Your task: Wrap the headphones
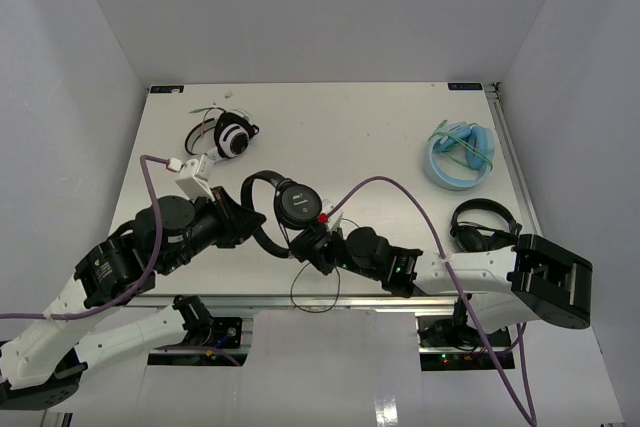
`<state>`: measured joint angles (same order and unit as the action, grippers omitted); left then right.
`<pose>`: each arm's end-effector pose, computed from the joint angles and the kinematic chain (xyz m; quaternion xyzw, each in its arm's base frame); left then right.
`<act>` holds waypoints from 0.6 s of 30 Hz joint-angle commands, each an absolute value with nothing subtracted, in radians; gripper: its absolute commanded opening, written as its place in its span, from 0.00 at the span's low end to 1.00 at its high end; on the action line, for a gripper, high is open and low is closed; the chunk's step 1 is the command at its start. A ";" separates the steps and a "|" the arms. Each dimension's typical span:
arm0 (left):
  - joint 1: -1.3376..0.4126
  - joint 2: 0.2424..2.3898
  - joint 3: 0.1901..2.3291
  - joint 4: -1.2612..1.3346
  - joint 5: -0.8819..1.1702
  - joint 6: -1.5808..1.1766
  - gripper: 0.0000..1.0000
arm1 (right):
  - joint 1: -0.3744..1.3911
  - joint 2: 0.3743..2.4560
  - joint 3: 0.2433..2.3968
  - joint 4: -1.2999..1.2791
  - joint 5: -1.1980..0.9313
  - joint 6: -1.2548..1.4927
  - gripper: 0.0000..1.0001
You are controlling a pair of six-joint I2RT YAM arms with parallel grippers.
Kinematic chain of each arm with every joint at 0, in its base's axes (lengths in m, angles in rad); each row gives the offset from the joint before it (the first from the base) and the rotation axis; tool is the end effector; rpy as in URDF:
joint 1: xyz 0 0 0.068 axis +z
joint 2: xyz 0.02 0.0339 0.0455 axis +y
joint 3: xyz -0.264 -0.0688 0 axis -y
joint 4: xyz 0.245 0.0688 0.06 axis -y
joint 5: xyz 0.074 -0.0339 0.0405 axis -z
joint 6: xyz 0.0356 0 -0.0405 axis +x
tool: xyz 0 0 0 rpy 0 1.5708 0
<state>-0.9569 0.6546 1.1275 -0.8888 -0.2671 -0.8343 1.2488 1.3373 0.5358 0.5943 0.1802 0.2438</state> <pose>0.0655 -0.0767 0.3955 -0.0217 0.8333 -0.3526 0.4253 0.0944 0.2628 0.2136 -0.3227 0.7050 0.3748 0.5082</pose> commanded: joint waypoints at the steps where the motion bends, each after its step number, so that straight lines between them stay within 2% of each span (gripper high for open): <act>1: -0.957 0.614 1.149 -0.859 -0.238 -0.849 0.00 | 1.252 1.373 0.542 0.661 0.194 0.247 0.13; 5: -0.957 0.599 1.155 -0.870 -0.233 -0.853 0.00 | 1.252 1.402 0.535 0.683 0.199 0.253 0.08; 10: -0.957 0.603 1.159 -0.881 -0.178 -0.786 0.00 | 1.244 1.409 0.534 0.679 0.232 0.247 0.08; 18: -0.957 0.707 1.212 -0.993 0.016 -0.581 0.00 | 1.053 1.255 0.599 0.417 0.254 0.291 0.08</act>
<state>-0.9569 0.6681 1.1688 -0.9740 -0.1502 -0.7018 1.1756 1.3556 0.5356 0.5505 0.2263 0.2556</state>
